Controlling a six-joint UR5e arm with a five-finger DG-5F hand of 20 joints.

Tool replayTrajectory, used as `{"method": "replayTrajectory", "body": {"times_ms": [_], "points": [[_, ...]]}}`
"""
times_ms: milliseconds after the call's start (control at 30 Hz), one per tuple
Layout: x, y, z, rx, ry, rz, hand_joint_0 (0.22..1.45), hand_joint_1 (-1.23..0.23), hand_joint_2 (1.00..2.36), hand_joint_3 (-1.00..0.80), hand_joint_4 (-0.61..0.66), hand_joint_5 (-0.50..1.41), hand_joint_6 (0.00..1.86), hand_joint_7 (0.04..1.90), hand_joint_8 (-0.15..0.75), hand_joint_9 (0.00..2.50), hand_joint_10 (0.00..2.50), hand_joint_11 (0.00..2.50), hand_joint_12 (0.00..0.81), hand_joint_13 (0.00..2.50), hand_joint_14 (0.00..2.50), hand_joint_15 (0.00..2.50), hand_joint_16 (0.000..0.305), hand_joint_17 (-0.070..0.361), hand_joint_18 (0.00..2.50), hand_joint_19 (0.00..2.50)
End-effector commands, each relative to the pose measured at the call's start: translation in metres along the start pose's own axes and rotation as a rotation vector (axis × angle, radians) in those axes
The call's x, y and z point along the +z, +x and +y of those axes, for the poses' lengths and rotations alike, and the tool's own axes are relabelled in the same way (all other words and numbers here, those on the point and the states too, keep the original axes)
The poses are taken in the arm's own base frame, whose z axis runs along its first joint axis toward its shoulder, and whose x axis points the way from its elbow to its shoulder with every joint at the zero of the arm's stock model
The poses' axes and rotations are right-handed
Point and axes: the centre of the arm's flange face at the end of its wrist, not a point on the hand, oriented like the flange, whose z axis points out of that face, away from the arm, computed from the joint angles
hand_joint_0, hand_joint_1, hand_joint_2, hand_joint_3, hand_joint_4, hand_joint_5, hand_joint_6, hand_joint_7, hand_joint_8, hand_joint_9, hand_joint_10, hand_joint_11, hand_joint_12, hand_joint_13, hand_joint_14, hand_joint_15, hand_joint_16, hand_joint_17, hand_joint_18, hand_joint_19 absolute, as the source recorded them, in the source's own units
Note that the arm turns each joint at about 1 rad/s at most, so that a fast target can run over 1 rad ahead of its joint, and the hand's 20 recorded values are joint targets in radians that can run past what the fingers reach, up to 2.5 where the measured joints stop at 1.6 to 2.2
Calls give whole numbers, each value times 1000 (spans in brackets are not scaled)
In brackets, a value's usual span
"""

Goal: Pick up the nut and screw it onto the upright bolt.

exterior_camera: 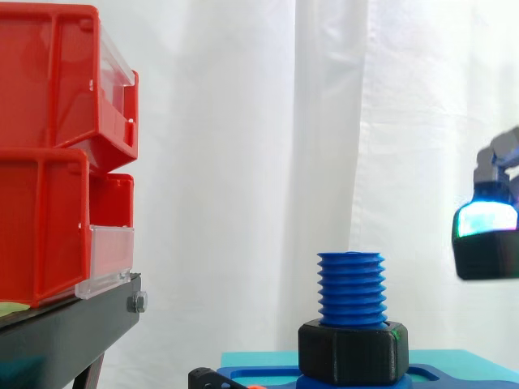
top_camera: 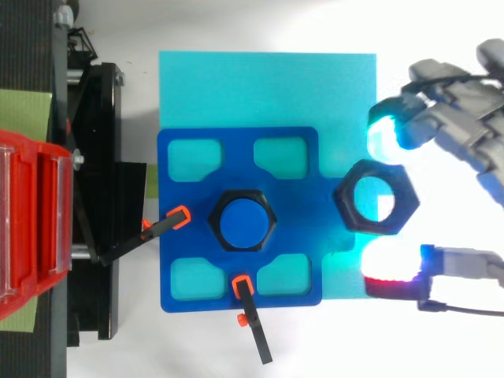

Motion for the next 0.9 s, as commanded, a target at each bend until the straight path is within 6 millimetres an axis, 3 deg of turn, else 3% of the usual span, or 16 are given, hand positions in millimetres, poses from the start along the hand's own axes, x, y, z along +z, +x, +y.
{"method": "replayTrajectory", "body": {"times_ms": [0, 167, 300, 467, 600, 867], "points": [[2, -30, -5, -4, 8, -9, 524, -626, 1000, -500, 334, -140, 500, 1272, 312, 501, 0, 0, 368, 504, 0, 0, 47, 106, 447, 0], [15, -53, -4, -53, 4, 5, 523, -625, 1000, -500, 329, -140, 500, 1273, 312, 499, 0, 0, 369, 503, 0, 0, 48, 107, 443, 0], [22, -56, -2, -51, -34, 1, 521, -624, 1000, -500, 330, -140, 500, 1268, 313, 498, 0, 0, 370, 504, 0, 0, 48, 107, 443, 0], [42, -37, 16, -99, -144, -59, 520, -622, 1000, -500, 332, -140, 500, 1267, 314, 497, 0, 0, 370, 503, 0, 0, 48, 107, 443, 0], [60, -6, 29, -66, -171, -125, 520, -619, 1000, -500, 333, -140, 500, 1268, 313, 496, 0, 0, 370, 501, 0, 0, 48, 107, 442, 0], [75, 9, 42, -43, -205, -134, 520, -615, 1000, -500, 332, -141, 500, 1267, 314, 494, 0, 0, 370, 502, 0, 0, 48, 107, 440, 0]]}}
